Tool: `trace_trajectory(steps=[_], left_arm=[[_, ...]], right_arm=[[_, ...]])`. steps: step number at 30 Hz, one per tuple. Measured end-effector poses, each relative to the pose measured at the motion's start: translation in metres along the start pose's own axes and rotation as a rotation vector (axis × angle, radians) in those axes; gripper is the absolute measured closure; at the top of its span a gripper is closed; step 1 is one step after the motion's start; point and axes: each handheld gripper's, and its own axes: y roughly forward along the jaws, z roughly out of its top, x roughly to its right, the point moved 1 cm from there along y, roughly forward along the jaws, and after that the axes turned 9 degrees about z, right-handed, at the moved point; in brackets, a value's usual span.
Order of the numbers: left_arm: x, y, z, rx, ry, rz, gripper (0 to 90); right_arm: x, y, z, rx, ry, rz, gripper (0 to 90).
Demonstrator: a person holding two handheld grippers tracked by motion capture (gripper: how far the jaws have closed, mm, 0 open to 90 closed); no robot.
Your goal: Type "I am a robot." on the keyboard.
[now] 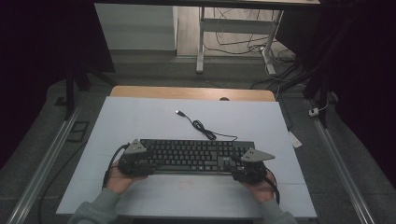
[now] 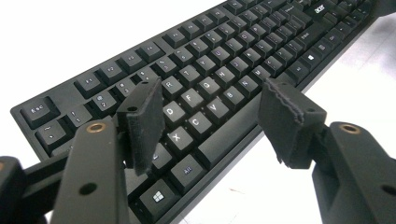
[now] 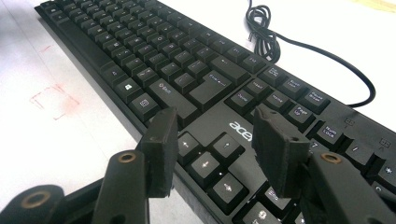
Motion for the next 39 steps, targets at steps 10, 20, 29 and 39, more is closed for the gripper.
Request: trace_trajectory(steps=[10, 20, 29, 39], left_arm=[[-0.003, -0.001, 0.0, 0.001, -0.006, 0.014, 38.2], [-0.011, -0.004, 0.001, 0.007, -0.022, 0.036, 38.5], [-0.02, -0.002, -0.001, 0.0, -0.05, 0.071, 39.4], [-0.031, 0.011, -0.001, -0.022, -0.08, 0.101, 44.1]], right_arm=[[0.001, 0.0, 0.0, -0.005, 0.003, 0.002, 50.7], [0.001, 0.001, -0.001, -0.002, 0.004, 0.001, 50.8], [0.001, 0.002, 0.0, -0.007, 0.001, -0.002, 50.8], [0.002, 0.001, 0.0, -0.001, 0.005, -0.005, 50.8]])
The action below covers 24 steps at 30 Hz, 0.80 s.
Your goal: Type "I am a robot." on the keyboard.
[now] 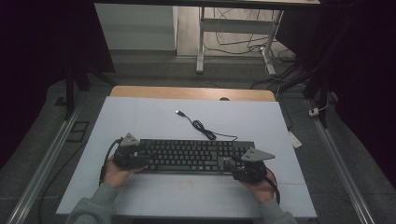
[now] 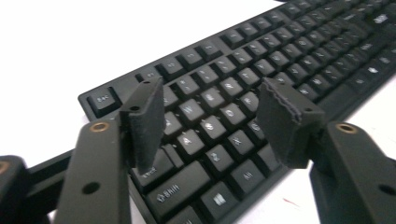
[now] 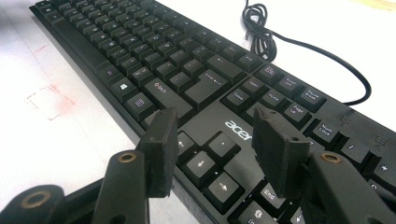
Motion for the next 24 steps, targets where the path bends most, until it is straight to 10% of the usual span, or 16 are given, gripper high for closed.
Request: trace_trajectory(steps=[14, 24], left_arm=[[-0.002, 0.007, -0.004, -0.048, 0.055, 0.018, 87.9], [-0.003, 0.016, -0.006, -0.093, 0.074, 0.046, 88.9]], right_arm=[[0.0, 0.0, 0.0, -0.001, 0.0, -0.007, 50.8], [0.0, 0.001, -0.001, -0.008, 0.0, -0.005, 50.8]])
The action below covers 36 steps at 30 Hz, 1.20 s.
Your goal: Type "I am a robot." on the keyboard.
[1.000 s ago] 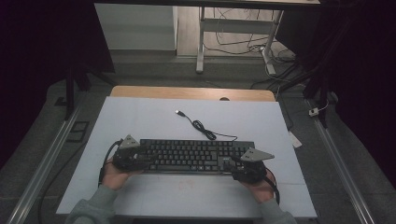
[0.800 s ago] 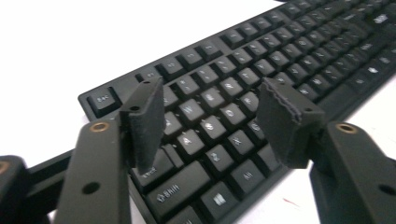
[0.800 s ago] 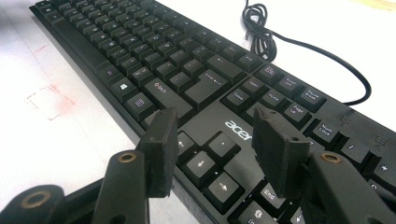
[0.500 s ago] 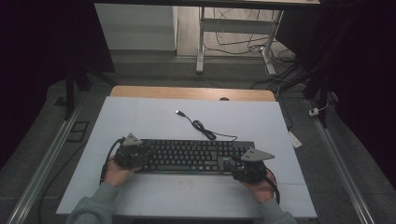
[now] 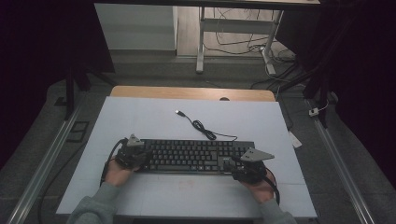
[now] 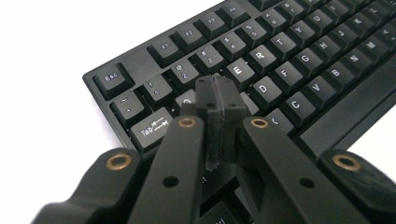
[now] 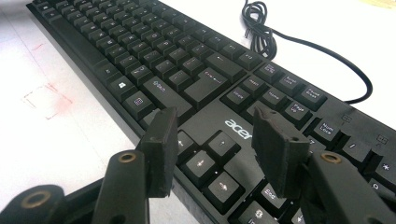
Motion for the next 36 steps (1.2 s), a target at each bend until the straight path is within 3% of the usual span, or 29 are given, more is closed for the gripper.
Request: trace_trajectory(steps=[19, 25, 33, 36], left_arm=[[0.003, 0.004, -0.002, -0.019, 0.012, 0.003, 88.9], [0.006, 0.002, -0.001, -0.01, 0.027, 0.022, 89.0], [-0.001, -0.019, 0.002, 0.103, -0.031, -0.023, 88.4], [-0.002, -0.023, 0.003, 0.125, -0.051, -0.037, 75.8]], right_arm=[[0.0, 0.0, 0.0, -0.008, -0.001, -0.005, 50.7], [0.0, 0.0, 0.0, -0.008, 0.0, -0.005, 50.7], [0.0, 0.001, -0.001, -0.007, 0.006, -0.002, 50.6], [0.0, 0.0, -0.001, -0.008, 0.005, -0.005, 50.6]])
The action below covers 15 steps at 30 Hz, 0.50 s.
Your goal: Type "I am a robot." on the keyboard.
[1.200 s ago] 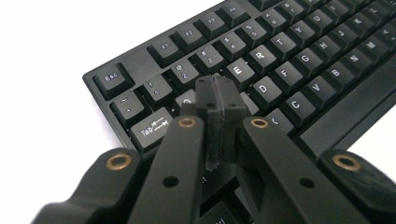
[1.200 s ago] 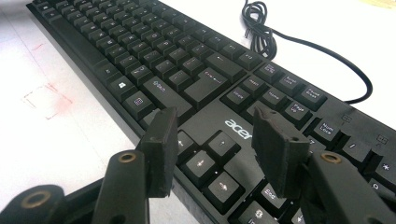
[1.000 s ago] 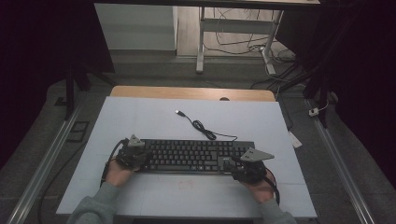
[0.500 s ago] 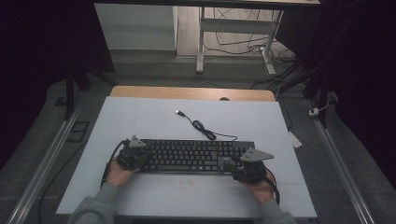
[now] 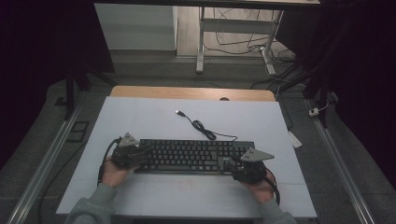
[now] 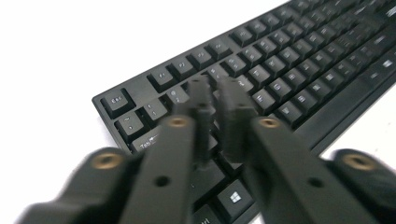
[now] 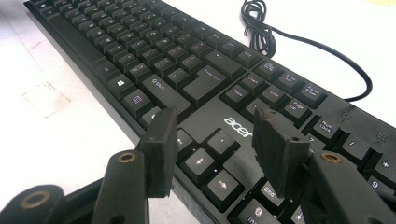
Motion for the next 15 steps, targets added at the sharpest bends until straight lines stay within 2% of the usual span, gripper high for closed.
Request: trace_trajectory(steps=[4, 7, 15], left_arm=[[-0.0027, -0.0017, 0.0003, 0.008, -0.026, -0.006, 58.7], [-0.0048, -0.0015, -0.0003, 0.002, -0.041, -0.004, 50.6], [-0.0041, -0.001, -0.0003, -0.007, -0.043, -0.005, 43.9]], right_arm=[[0.0003, 0.0007, -0.0003, 0.0, -0.003, 0.002, 50.6], [0.0005, 0.0015, -0.0005, -0.003, -0.003, 0.003, 50.6], [0.0002, 0.0016, -0.0007, -0.004, -0.005, 0.002, 50.5]])
